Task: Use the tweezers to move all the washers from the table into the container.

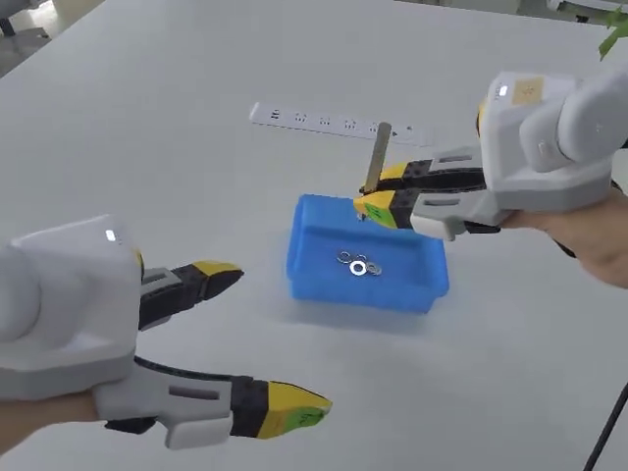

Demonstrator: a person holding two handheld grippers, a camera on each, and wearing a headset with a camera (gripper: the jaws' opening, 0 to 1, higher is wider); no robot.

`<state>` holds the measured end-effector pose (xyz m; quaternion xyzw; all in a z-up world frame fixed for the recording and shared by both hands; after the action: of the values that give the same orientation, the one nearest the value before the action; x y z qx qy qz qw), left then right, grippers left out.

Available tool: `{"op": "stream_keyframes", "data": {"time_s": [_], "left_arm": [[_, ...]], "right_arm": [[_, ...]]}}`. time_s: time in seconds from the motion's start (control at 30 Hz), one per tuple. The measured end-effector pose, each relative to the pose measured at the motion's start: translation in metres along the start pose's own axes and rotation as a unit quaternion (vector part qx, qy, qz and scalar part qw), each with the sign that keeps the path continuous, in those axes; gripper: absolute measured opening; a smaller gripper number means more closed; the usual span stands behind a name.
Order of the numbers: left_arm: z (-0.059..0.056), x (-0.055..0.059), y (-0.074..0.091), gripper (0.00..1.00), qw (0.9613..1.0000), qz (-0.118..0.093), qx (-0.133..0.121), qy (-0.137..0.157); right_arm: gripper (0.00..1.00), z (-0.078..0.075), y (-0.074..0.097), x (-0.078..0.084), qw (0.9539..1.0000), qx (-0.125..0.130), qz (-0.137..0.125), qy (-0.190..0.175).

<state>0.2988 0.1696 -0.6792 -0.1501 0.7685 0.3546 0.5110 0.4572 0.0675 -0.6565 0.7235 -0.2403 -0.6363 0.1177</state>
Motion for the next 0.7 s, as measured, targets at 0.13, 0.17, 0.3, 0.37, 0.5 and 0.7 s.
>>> {"op": "stream_keyframes", "data": {"time_s": [0.13,0.17,0.3,0.37,0.5,0.7], "left_arm": [[0.001,0.007,0.005,0.96,0.9999,0.004,-0.006,0.013],[0.002,0.009,0.006,0.96,0.9998,0.006,-0.008,0.014],[0.004,0.015,0.010,0.96,0.9995,0.015,-0.016,0.024],[0.005,0.017,0.011,0.97,0.9992,0.015,-0.019,0.031],[0.007,0.017,0.012,0.99,0.9990,0.015,-0.024,0.034],[0.006,0.018,0.011,0.99,0.9989,0.021,-0.023,0.036]], "right_arm": [[0.10,-0.003,-0.012,0.013,1.0000,0.001,0.004,-0.009],[0.10,-0.004,-0.014,0.016,0.9999,0.002,0.005,-0.014],[0.10,-0.003,-0.024,0.029,0.9998,0.002,0.011,-0.016],[0.10,-0.002,-0.027,0.036,0.9997,0.001,0.019,-0.019],[0.10,-0.001,-0.029,0.044,0.9994,0.002,0.027,-0.024],[0.10,-0.001,-0.030,0.053,0.9989,0.004,0.035,-0.031]]}}
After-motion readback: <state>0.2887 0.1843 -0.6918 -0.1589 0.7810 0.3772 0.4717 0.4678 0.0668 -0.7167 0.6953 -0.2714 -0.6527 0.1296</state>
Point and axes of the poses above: the centre of the closed fingertips' face, and the gripper's own axes: y roughly backward along the fingers, z roughly to its left, x roughly out of its underside, the point moved 6 cm from there along y, roughly backward along the fingers, and after that the axes turned 3 degrees about x, right-handed, at the moved point
